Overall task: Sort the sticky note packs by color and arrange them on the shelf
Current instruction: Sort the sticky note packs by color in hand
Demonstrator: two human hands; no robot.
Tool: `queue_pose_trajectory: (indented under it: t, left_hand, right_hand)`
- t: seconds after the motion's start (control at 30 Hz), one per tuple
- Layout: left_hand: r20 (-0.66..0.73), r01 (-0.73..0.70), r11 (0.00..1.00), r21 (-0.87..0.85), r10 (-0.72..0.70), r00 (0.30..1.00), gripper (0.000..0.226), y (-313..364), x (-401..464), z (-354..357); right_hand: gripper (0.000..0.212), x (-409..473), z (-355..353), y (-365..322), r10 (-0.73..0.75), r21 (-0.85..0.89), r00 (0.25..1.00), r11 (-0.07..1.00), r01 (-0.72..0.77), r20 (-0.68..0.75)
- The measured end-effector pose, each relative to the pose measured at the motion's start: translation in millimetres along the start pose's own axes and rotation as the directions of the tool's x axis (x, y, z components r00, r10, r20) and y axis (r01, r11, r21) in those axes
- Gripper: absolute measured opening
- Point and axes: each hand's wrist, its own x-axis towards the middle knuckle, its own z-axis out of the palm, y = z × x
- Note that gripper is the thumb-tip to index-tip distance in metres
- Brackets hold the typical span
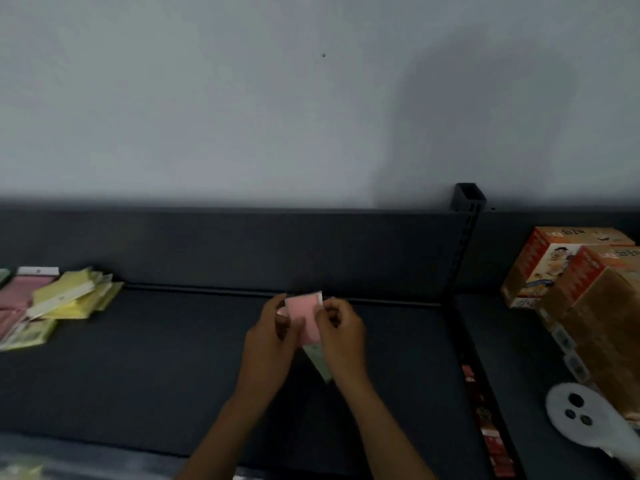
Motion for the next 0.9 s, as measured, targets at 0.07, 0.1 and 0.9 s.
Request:
queue_pose_trajectory:
  t: [0.07, 0.1, 0.9]
  left_hand:
    - [-0.041, 0.010, 0.999, 0.035, -0.009, 0.999, 0.045, -9.8, -3.2, -15.1]
    - [-0.062, 0.027, 0.998, 0.053, -0.024, 0.998, 0.046, -15.9, -4.7, -23.8]
    - [-0.475, 0.282, 0.957, 0.073, -0.215, 0.853, 0.051, -152.0, -72.0, -327.3]
  right_hand:
    - [0.008, -4.0, 17.6, -1.1, -0.009, 0.001, 0.999, 1.000, 0.009, 0.043]
    - [0.008, -6.5, 27.4, -1.3, -0.006, -0.002, 0.997, 1.000, 0.006, 0.072]
    - [0.004, -150.7, 333.5, -29.2, 0.009, -0.065, 0.885, 0.998, 0.024, 0.466]
